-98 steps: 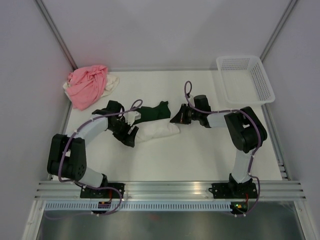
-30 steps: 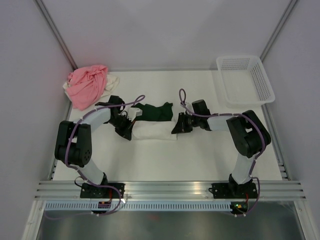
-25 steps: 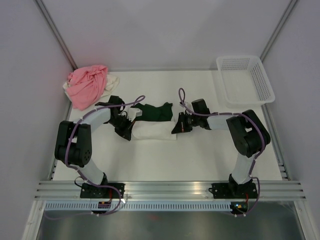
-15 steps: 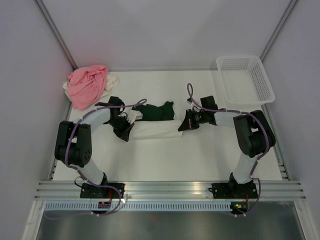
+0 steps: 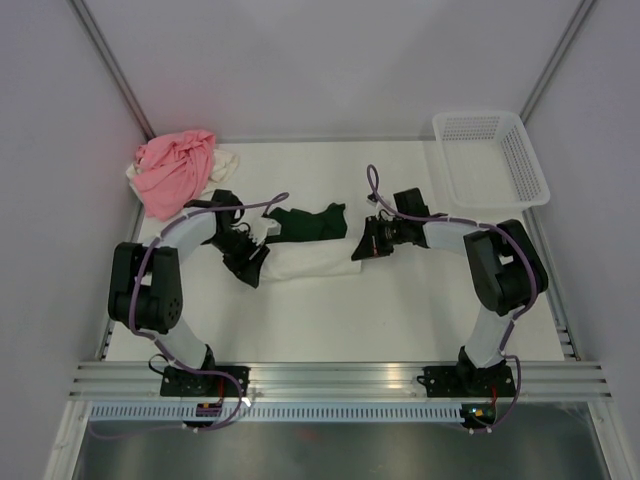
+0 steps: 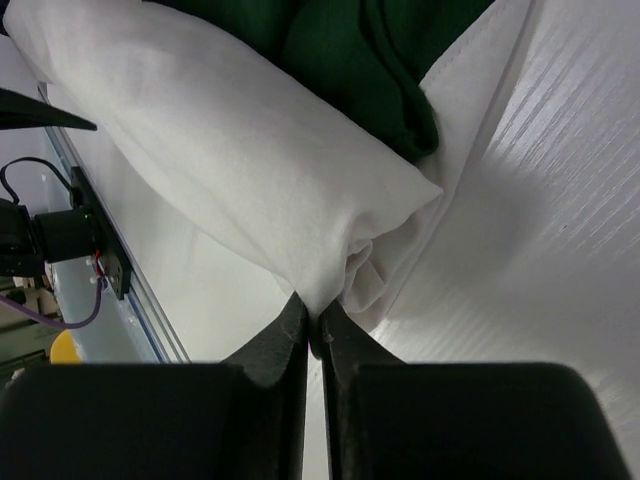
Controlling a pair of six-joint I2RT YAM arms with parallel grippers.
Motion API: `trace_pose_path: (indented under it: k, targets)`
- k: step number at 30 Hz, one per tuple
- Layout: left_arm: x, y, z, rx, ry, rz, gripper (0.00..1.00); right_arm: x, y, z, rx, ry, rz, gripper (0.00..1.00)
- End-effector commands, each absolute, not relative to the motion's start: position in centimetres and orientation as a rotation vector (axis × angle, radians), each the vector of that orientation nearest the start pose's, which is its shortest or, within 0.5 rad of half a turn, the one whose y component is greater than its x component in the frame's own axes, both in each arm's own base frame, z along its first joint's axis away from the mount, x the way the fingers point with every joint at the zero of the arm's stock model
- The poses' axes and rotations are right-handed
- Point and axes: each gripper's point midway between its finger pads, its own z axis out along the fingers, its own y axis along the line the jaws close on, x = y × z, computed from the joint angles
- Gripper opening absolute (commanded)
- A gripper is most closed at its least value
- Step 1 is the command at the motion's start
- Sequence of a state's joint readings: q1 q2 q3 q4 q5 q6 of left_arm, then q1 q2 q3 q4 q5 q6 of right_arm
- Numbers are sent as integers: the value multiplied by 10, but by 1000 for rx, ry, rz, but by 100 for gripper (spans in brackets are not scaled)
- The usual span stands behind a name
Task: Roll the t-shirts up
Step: Roll the tshirt
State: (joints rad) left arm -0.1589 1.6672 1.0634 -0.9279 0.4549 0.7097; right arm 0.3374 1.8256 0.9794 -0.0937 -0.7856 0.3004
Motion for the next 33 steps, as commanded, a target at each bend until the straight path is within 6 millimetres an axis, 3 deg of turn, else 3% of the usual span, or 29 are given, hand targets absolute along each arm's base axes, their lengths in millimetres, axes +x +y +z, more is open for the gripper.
trace_pose_path:
  k: [1, 4, 9, 11, 14, 16, 19, 20, 21, 27, 33]
  targets:
    - [260, -98, 65, 1136, 2590, -719, 64, 335, 256, 59, -374, 2436, 1219, 12]
    - [268, -100, 81, 1130, 2521, -725, 69, 335, 262, 60, -399, 2433, 1219, 16]
    - [287, -121, 109, 1008, 2451, -828, 73, 335, 270, 59, -403, 2432, 1224, 27]
    - [295, -127, 111, 950, 2442, -850, 75, 338, 269, 60, -390, 2429, 1213, 31]
    - [302, -126, 100, 906, 2488, -842, 74, 342, 269, 59, -376, 2432, 1192, 39]
    - [309, -119, 85, 853, 2560, -777, 68, 344, 269, 60, -378, 2427, 1188, 40]
    - [321, -115, 77, 800, 2599, -737, 34, 347, 267, 60, -374, 2426, 1157, 41]
    - [324, -115, 77, 785, 2603, -731, 14, 350, 266, 61, -375, 2423, 1143, 42]
    - [330, -116, 80, 774, 2594, -727, 6, 351, 266, 62, -394, 2416, 1133, 42]
    - [343, -116, 76, 696, 2620, -713, 2, 357, 252, 80, -489, 2358, 1001, 42]
    - [346, -113, 61, 623, 2689, -705, 2, 374, 241, 116, -526, 2234, 835, 41]
